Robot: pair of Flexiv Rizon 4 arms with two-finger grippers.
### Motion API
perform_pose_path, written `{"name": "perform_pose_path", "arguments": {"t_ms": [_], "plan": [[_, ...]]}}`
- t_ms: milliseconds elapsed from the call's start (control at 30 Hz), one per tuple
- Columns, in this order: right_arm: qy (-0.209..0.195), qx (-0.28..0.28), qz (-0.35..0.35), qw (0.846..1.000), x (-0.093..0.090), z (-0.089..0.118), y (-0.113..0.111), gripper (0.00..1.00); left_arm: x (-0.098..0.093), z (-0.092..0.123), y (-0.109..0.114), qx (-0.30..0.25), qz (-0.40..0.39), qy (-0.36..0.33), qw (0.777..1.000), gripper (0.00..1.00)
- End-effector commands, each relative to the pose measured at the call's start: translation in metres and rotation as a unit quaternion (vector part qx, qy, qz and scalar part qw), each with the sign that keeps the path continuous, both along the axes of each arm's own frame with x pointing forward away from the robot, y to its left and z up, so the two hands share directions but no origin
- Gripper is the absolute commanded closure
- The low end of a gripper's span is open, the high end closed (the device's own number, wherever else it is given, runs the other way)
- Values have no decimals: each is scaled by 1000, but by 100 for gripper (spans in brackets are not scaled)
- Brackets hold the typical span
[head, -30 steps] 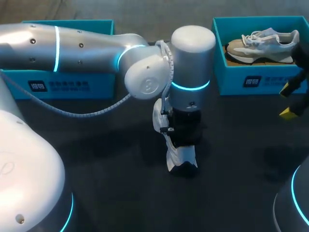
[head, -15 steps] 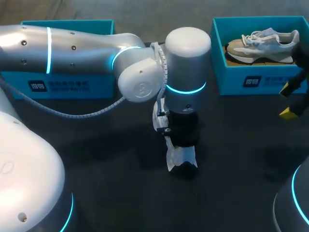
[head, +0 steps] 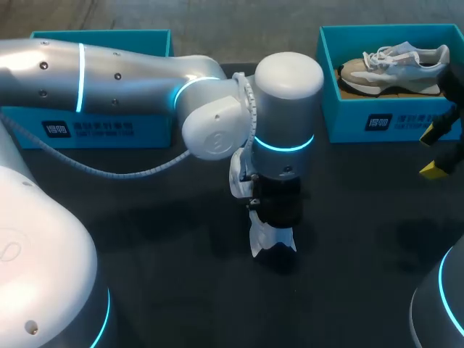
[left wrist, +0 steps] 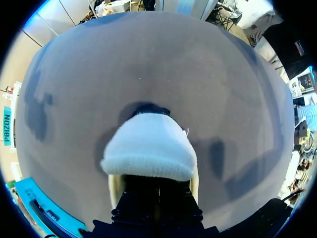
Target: Take the shoe out of the shoebox, open the shoe tongue, remove and reinsert the insole, then place the shoe into the shoebox
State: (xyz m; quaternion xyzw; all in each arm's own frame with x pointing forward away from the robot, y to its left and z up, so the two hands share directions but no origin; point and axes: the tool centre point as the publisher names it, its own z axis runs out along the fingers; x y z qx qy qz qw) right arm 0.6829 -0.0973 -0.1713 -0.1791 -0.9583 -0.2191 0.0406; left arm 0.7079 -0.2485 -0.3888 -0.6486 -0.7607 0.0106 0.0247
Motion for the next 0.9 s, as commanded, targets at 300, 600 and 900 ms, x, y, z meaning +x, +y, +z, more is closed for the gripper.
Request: {"name": "perform_pose_path", "arguments": {"t_ms": [300, 600, 900], "plan": [[2, -2, 0, 1000, 2, 0, 1, 0, -1, 3, 1, -10, 13, -5, 1000, 100], [2, -2, 0, 1000, 2, 0, 1, 0, 2, -16, -4, -11, 19, -3, 1000, 100], [2, -2, 0, 1000, 2, 0, 1, 0, 5, 3, -5, -20, 13, -12, 1000, 100]]}}
